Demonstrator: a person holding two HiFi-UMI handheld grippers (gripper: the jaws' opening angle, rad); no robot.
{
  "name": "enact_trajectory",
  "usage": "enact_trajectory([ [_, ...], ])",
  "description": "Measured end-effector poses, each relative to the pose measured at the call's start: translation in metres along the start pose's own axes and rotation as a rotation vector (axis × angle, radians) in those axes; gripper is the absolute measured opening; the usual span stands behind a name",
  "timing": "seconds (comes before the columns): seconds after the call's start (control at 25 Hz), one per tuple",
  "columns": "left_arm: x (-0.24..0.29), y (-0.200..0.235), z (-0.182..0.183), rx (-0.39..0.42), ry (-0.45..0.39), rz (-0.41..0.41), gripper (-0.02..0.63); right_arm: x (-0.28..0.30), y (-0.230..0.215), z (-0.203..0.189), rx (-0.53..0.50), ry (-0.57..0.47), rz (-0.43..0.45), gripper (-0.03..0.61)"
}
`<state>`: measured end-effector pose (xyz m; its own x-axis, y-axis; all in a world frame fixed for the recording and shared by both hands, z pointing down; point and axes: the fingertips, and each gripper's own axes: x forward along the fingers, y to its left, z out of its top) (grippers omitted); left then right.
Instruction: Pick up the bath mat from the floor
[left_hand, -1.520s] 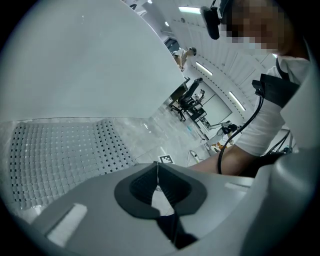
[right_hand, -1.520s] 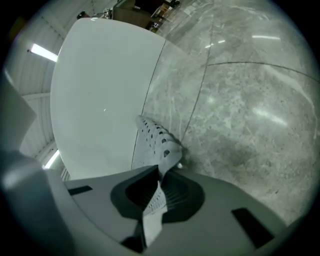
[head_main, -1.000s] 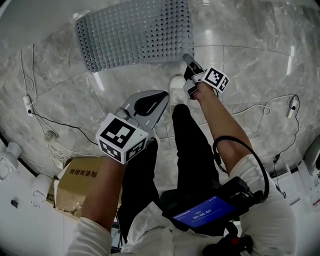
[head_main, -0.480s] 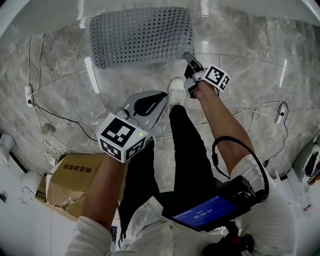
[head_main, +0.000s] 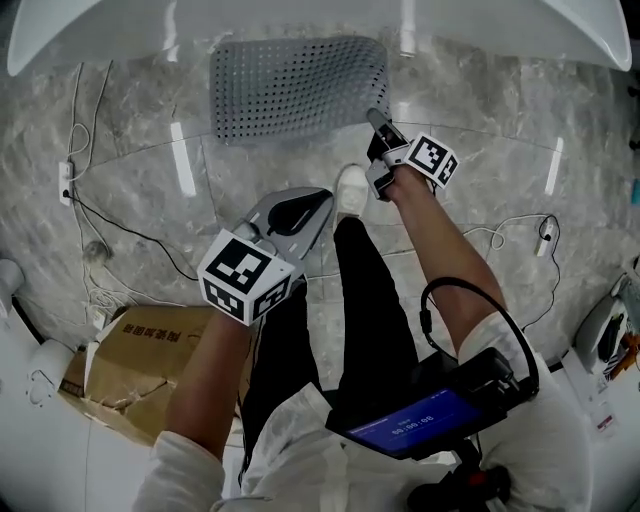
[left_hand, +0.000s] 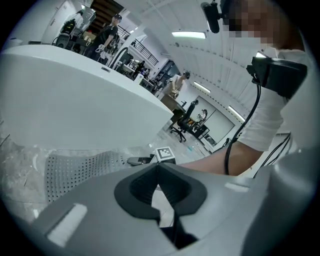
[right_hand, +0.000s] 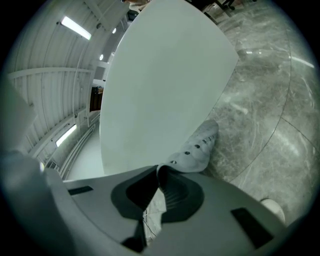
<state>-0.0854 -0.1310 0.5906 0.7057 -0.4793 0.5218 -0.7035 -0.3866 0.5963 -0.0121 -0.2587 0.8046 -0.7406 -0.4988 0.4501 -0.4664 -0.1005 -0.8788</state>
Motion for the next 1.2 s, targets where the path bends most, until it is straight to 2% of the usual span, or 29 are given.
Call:
enact_trajectory([
  [0.56, -0.052, -0.045, 0.055, 0.021, -0.062, 0.0, 0.006, -0.042, 0.083, 0.018, -0.042, 0.009, 0.028, 0.012],
  [0.88, -0.098, -0.072, 0.063, 0.038, -0.076, 0.006, 0.006, -0.068, 0.138, 0.01, -0.106, 0.028, 0.056, 0.011],
  [1.2, -0.136, -0.109, 0.073, 0.089, -0.079, -0.016, 0.006, -0.101, 0.19, 0.007, -0.14, 0.005, 0.081, 0.011],
])
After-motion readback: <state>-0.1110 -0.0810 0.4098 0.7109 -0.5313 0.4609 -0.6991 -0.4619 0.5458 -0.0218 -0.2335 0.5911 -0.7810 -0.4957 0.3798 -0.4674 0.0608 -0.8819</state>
